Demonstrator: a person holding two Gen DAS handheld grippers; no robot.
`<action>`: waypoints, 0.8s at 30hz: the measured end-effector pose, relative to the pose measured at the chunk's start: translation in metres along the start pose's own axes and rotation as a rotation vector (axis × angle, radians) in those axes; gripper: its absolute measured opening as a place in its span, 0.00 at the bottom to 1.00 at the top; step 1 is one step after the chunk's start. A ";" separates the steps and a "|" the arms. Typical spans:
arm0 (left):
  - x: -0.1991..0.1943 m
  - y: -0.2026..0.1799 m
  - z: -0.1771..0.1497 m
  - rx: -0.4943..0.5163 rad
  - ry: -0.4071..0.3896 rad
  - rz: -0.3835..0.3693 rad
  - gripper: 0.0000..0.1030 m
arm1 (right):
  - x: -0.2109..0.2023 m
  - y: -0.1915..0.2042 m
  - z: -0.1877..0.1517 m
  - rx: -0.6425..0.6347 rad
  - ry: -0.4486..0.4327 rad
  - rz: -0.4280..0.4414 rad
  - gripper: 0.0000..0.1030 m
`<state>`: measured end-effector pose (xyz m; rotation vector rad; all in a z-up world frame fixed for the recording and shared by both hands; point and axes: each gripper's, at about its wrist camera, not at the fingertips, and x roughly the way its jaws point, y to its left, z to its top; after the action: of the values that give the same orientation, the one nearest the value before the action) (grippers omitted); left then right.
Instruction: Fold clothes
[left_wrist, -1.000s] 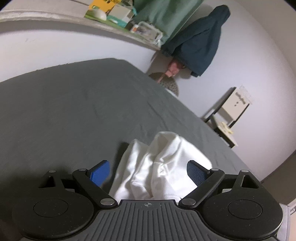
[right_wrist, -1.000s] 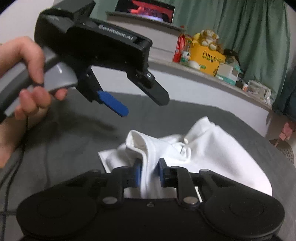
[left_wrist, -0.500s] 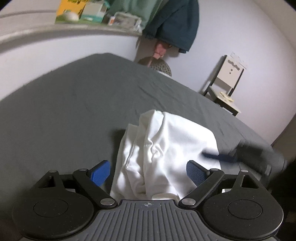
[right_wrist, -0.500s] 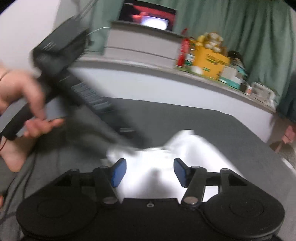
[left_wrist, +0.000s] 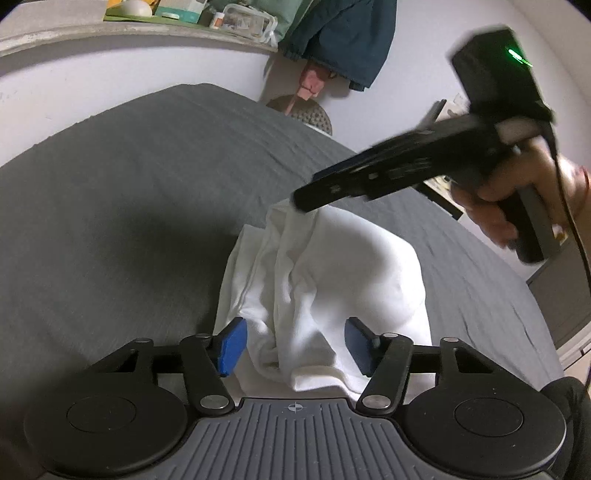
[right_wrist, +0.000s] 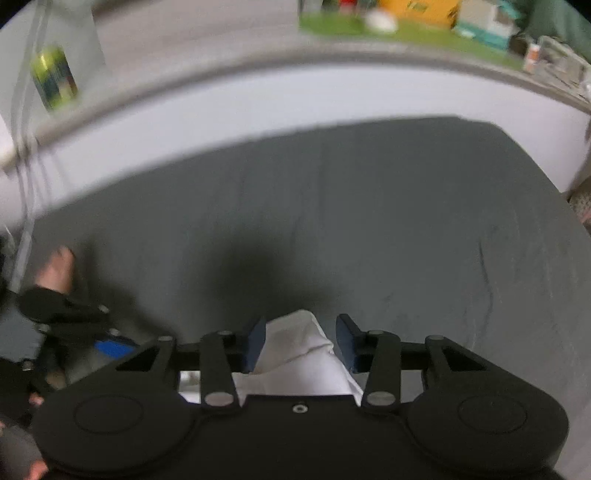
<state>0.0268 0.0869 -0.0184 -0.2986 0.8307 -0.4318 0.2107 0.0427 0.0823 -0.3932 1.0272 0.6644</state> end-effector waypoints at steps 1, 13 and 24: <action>0.002 0.000 0.000 -0.003 0.007 0.002 0.40 | 0.008 0.005 0.006 -0.017 0.041 -0.017 0.37; 0.007 -0.001 -0.008 0.029 0.068 0.088 0.06 | 0.043 0.012 0.040 0.051 0.117 -0.044 0.07; 0.001 -0.003 -0.014 0.018 0.084 0.123 0.06 | 0.092 -0.023 0.012 0.328 0.059 0.036 0.08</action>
<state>0.0163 0.0820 -0.0266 -0.2126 0.9212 -0.3389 0.2662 0.0622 0.0072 -0.1089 1.1789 0.5071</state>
